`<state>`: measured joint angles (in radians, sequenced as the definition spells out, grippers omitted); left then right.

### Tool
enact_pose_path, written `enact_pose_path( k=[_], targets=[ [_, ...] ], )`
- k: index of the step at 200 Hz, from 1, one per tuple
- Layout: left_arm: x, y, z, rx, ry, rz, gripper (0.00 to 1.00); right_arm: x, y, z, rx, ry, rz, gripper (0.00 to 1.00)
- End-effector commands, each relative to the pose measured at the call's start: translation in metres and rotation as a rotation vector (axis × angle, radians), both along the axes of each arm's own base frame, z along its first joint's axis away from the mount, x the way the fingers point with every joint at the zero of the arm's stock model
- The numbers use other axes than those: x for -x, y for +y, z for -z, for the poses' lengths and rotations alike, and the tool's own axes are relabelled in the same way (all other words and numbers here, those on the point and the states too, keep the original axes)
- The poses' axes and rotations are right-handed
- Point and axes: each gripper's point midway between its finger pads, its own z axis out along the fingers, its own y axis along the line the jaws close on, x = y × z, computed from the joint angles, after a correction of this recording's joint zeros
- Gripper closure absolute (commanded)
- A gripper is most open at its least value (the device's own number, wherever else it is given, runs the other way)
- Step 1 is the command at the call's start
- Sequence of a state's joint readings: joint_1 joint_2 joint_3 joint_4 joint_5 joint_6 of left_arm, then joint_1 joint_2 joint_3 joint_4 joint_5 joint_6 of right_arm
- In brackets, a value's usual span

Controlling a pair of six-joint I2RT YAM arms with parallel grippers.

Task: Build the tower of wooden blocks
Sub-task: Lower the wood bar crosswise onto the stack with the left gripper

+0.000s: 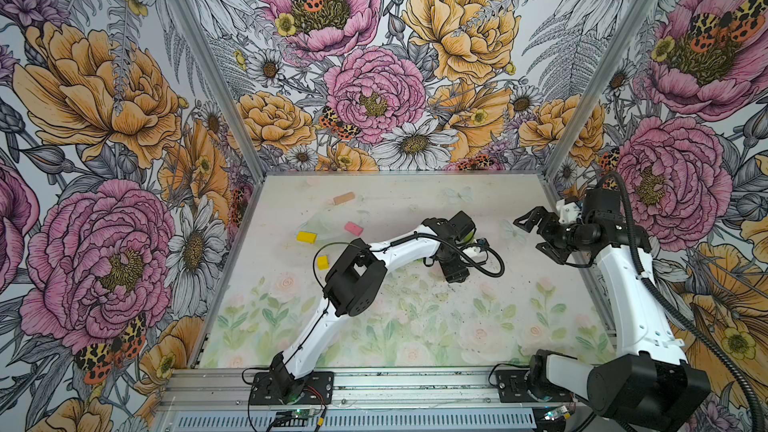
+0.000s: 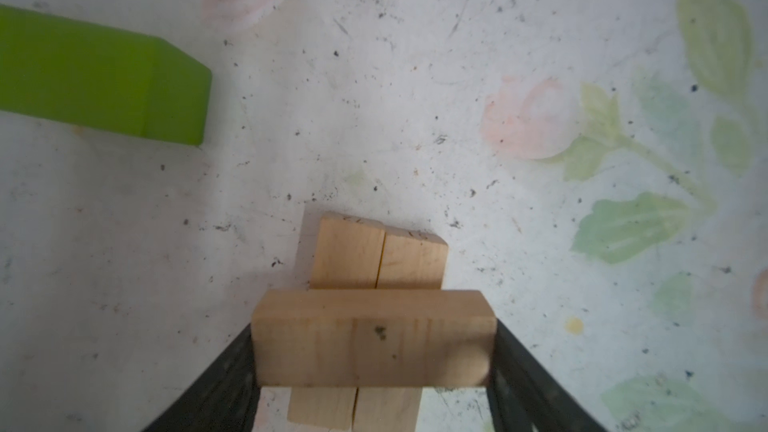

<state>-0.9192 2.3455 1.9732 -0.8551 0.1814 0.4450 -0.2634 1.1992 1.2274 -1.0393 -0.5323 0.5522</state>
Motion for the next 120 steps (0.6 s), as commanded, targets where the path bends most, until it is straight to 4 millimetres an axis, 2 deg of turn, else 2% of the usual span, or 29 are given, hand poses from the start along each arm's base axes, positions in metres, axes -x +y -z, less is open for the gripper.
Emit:
enact_pose_path(
  k=[1,48,85,120],
  targets=[
    [0.002,-0.009,0.000,0.030,0.018,0.009,0.24,-0.001,-0.001,-0.009,0.002,-0.028,-0.002,0.00],
    [0.001,-0.010,-0.004,0.039,0.014,0.006,0.20,-0.002,-0.002,-0.009,0.004,-0.026,0.000,0.00],
    [0.001,-0.011,-0.009,0.044,0.008,0.005,0.10,-0.003,-0.002,-0.010,0.005,-0.028,-0.004,0.00],
    [-0.005,-0.014,-0.022,0.062,-0.021,-0.005,0.06,-0.004,-0.002,-0.011,0.006,-0.032,-0.003,0.00]
  ],
)
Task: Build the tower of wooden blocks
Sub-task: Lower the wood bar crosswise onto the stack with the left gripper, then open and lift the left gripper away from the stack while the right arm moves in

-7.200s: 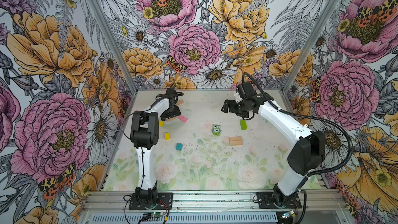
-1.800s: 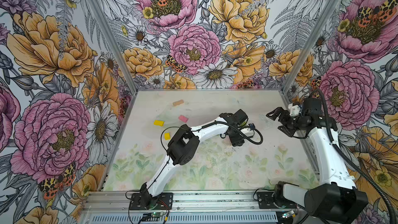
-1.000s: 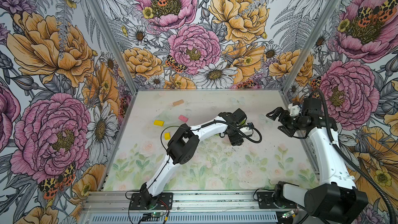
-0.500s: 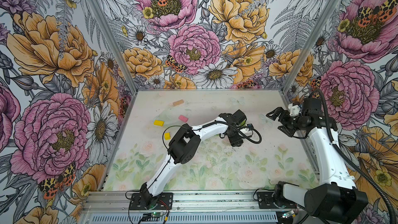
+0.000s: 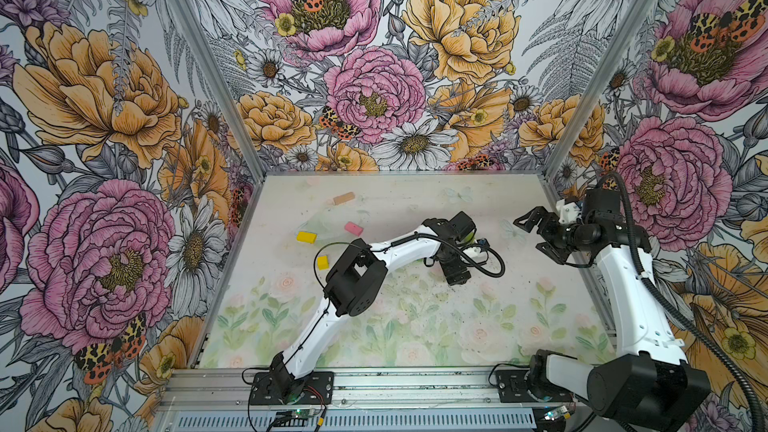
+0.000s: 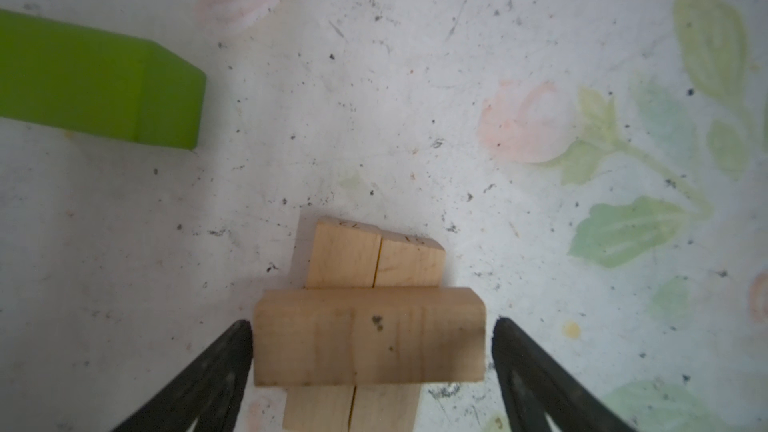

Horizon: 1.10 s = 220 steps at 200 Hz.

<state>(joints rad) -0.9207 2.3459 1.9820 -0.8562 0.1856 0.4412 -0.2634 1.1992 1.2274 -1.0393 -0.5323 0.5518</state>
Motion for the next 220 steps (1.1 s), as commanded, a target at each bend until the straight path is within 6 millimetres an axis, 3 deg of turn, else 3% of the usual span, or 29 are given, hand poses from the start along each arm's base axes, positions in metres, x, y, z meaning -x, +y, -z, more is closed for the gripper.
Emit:
enact_pose_path(
  k=[1,49,74,117,137,148,161,168,172,186,220],
  targets=[
    [-0.005,-0.012,-0.020,0.055,-0.023,-0.005,0.06,-0.004,-0.002,-0.011,0.005,-0.032,-0.004,0.00],
    [-0.012,-0.014,-0.062,0.110,-0.091,-0.017,0.04,-0.006,-0.003,-0.019,0.013,-0.050,0.002,0.00],
    [-0.022,-0.003,-0.089,0.135,-0.132,-0.050,0.05,-0.008,-0.008,-0.023,0.036,-0.060,0.017,0.00],
    [-0.053,0.049,-0.139,0.193,-0.162,-0.195,0.07,-0.015,-0.018,-0.029,0.080,-0.081,0.057,0.02],
    [-0.067,0.084,-0.153,0.216,-0.156,-0.296,0.08,-0.017,-0.020,-0.024,0.111,-0.065,0.068,0.11],
    [-0.075,0.104,-0.158,0.235,-0.156,-0.363,0.08,-0.018,-0.012,-0.022,0.150,-0.060,0.040,0.23],
    [-0.084,0.129,-0.165,0.269,-0.164,-0.460,0.09,-0.021,0.003,-0.017,0.209,-0.048,-0.005,0.28],
    [-0.086,0.139,-0.163,0.286,-0.150,-0.503,0.09,-0.022,0.016,-0.014,0.234,-0.039,-0.039,0.29],
    [-0.085,0.147,-0.179,0.325,-0.167,-0.531,0.09,-0.023,0.023,-0.011,0.245,-0.031,-0.057,0.29],
    [-0.088,0.167,-0.190,0.407,-0.167,-0.636,0.09,-0.025,0.047,0.003,0.271,0.007,-0.119,0.33],
    [-0.079,0.213,-0.206,0.662,-0.118,-0.874,0.07,-0.027,0.083,0.031,0.326,0.073,-0.220,0.38]
  ],
)
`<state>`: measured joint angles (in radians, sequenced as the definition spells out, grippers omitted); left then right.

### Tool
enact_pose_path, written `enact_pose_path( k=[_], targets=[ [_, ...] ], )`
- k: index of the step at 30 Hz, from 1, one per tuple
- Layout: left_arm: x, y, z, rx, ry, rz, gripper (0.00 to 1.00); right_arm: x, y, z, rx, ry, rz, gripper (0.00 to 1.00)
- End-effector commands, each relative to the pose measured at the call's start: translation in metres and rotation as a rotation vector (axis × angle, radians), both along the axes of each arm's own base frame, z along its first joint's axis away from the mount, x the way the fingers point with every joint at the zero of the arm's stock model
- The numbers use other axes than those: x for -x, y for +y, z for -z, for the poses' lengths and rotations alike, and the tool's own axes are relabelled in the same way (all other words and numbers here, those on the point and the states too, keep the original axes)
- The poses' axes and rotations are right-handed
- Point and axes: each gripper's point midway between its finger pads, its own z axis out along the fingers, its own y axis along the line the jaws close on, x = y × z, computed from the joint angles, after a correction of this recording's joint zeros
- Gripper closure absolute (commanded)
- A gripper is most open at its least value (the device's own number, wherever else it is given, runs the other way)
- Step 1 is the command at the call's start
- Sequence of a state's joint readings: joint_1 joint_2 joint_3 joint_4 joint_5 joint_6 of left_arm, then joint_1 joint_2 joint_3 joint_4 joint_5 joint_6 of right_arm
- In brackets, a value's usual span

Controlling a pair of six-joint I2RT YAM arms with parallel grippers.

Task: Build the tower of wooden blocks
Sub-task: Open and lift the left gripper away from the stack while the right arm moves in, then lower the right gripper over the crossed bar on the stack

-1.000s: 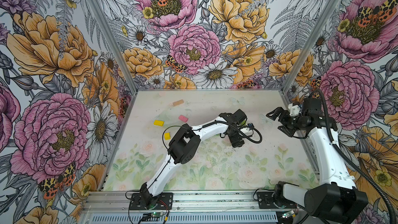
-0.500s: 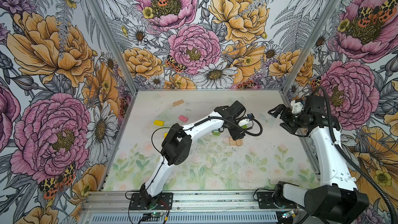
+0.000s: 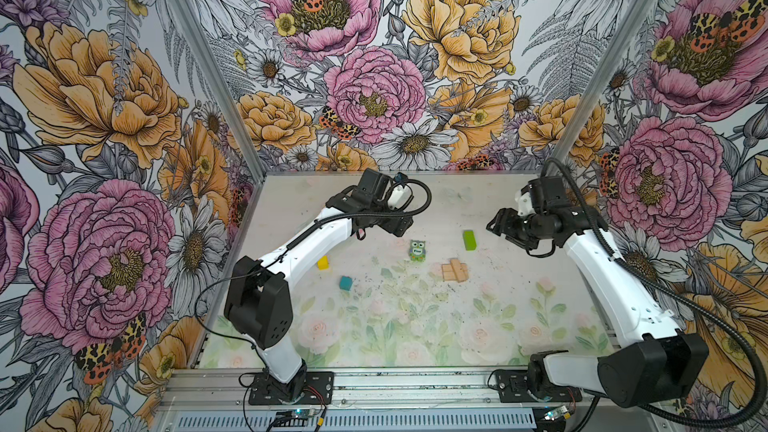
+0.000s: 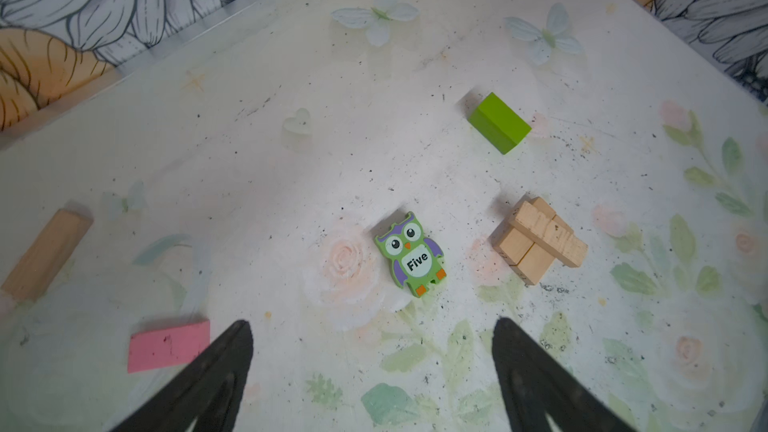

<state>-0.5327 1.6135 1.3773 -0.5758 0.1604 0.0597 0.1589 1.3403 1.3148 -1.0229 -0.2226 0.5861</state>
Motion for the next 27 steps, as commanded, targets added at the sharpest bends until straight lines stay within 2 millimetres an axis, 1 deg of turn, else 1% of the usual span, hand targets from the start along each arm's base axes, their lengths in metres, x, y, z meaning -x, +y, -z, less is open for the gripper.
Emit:
enact_pose_path(
  k=[1,3,6,9,10,13,19,23,27],
  targets=[
    [-0.005,0.015,-0.043,0.288,-0.065,-0.168,0.07,-0.009,0.005,0.008,0.081,0.001,0.008,0.38],
    [0.000,0.035,-0.042,0.361,-0.049,-0.252,0.05,-0.008,0.013,0.021,0.097,0.031,-0.013,0.40],
    [0.007,0.065,-0.035,0.363,-0.041,-0.378,0.04,-0.007,0.026,0.039,0.123,0.075,-0.055,0.44],
    [0.014,0.079,-0.032,0.357,-0.026,-0.418,0.04,-0.008,0.041,0.054,0.154,0.108,-0.100,0.50],
    [0.015,0.083,-0.033,0.353,-0.027,-0.434,0.03,-0.009,0.047,0.058,0.164,0.115,-0.114,0.51],
    [0.021,0.082,-0.042,0.380,-0.025,-0.425,0.03,-0.008,0.059,0.073,0.207,0.146,-0.148,0.50],
    [0.036,0.075,-0.067,0.437,-0.048,-0.340,0.01,-0.003,0.067,0.101,0.263,0.198,-0.176,0.48],
    [0.045,0.068,-0.073,0.449,-0.050,-0.267,0.01,-0.001,0.067,0.114,0.270,0.218,-0.171,0.47],
    [0.046,0.067,-0.074,0.451,-0.051,-0.259,0.01,0.001,0.067,0.129,0.280,0.249,-0.176,0.45]
  ],
)
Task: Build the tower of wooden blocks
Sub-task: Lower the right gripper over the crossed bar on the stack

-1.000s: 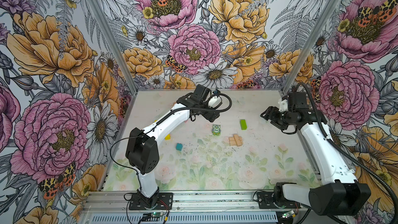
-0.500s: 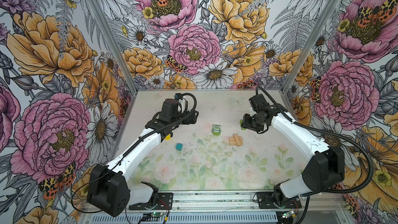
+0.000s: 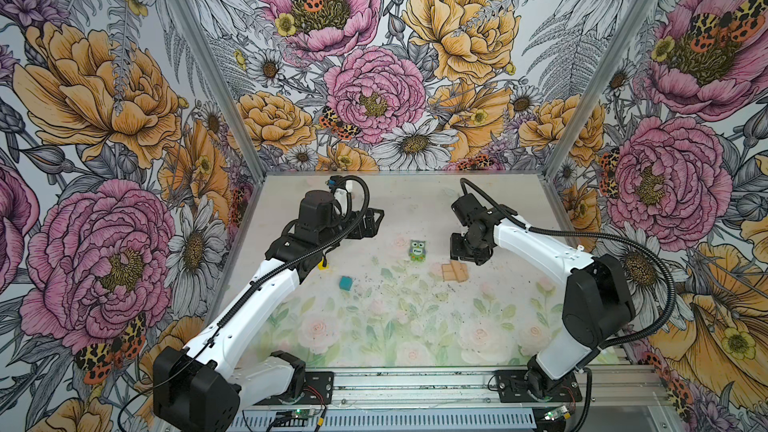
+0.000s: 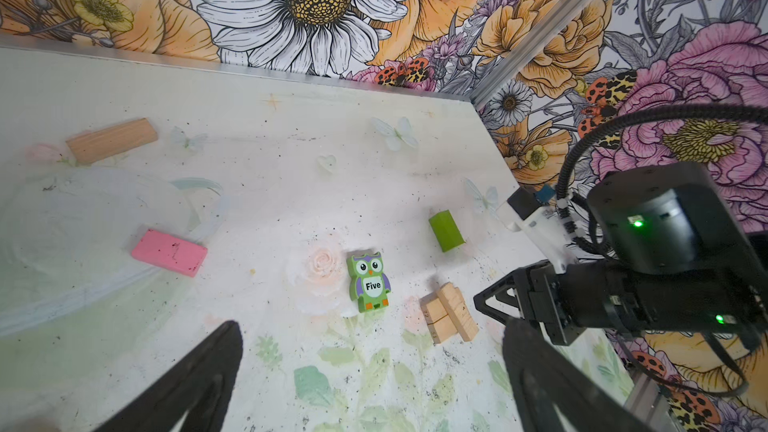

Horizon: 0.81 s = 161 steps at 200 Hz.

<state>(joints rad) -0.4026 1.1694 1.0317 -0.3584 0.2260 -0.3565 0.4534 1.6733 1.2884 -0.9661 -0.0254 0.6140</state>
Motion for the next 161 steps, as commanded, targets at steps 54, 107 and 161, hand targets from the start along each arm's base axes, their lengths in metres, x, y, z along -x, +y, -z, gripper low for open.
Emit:
enact_pose_path(
  k=[54,107,161],
  targets=[
    [-0.003,-0.003,-0.009,0.011,-0.025,0.045,0.01,0.003,0.000,0.035,0.030,0.051,0.003,0.52],
    [-0.013,-0.010,-0.010,0.014,-0.017,0.057,0.01,0.000,0.002,0.045,0.038,0.073,-0.006,0.58],
    [-0.022,-0.013,-0.012,0.007,-0.019,0.062,0.01,-0.003,0.001,0.052,0.058,0.081,-0.005,0.61]
  ],
)
